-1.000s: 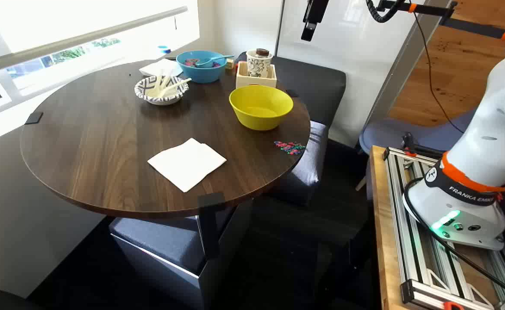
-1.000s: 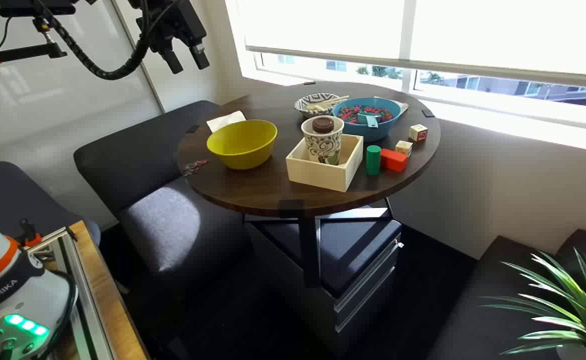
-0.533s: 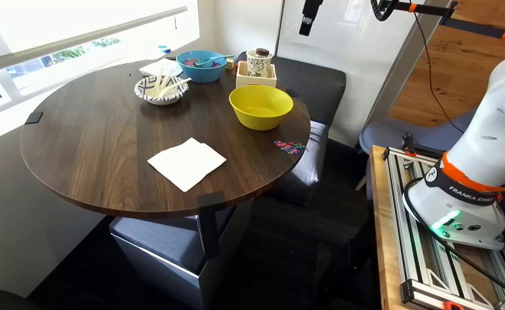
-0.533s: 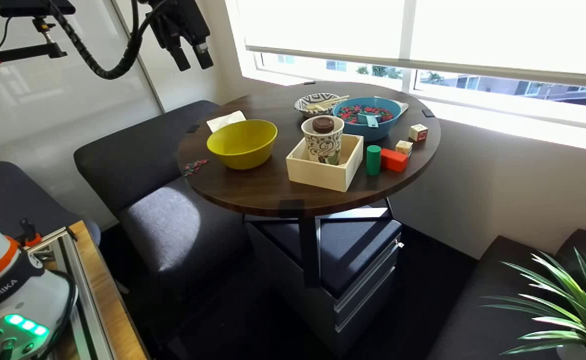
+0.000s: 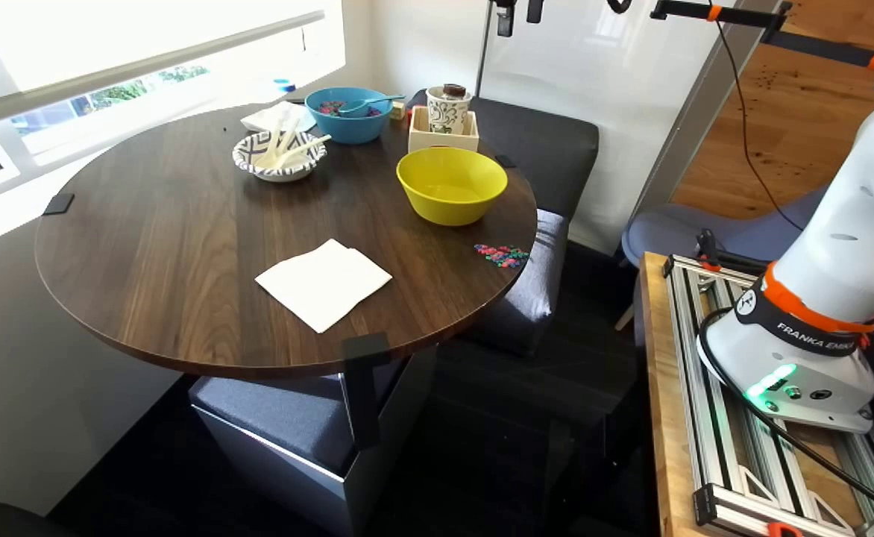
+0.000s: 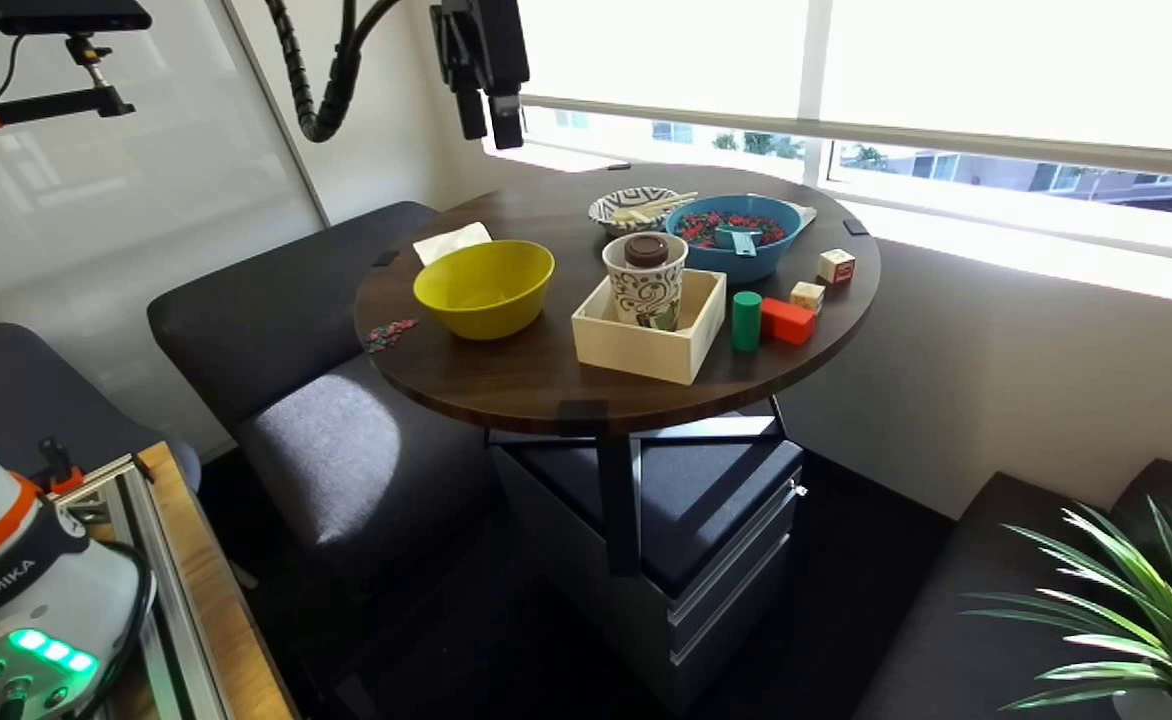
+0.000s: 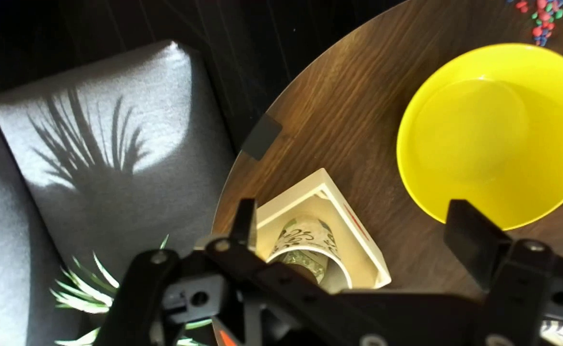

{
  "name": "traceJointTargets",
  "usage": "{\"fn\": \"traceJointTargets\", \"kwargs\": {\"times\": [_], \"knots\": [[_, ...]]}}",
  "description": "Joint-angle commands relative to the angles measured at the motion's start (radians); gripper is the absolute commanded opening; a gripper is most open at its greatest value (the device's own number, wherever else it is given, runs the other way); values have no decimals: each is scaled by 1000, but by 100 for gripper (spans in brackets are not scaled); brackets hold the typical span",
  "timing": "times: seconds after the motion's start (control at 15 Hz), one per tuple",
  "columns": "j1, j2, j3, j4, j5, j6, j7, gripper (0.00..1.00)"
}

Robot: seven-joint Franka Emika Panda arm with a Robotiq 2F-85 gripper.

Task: Pick up the green cylinder from the table into the yellow bowl

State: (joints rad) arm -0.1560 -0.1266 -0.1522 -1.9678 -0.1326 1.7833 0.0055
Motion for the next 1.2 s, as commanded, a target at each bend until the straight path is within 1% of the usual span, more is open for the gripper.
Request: {"fn": "traceJointTargets", "kwargs": {"times": [0.0, 0.13, 0.27, 0.33, 0.4, 0.53, 0.73, 1.0, 1.07, 1.13], "knots": [[-4, 36, -8, 40, 21, -31, 17, 100], [-10, 87, -16, 96, 47, -63, 33, 100], [-11, 105, -16, 115, 55, -68, 39, 100], [-15, 128, -20, 136, 81, -47, 126, 100], [-22, 148, -25, 150, 97, -10, 177, 100], [-41, 197, -45, 185, 122, 72, 219, 100], [-59, 275, -68, 218, 125, 196, 331, 100], [-67, 398, -100, 257, 124, 313, 518, 100], [-63, 333, -94, 214, 112, 286, 436, 100], [-63, 355, -98, 220, 111, 297, 444, 100]]}}
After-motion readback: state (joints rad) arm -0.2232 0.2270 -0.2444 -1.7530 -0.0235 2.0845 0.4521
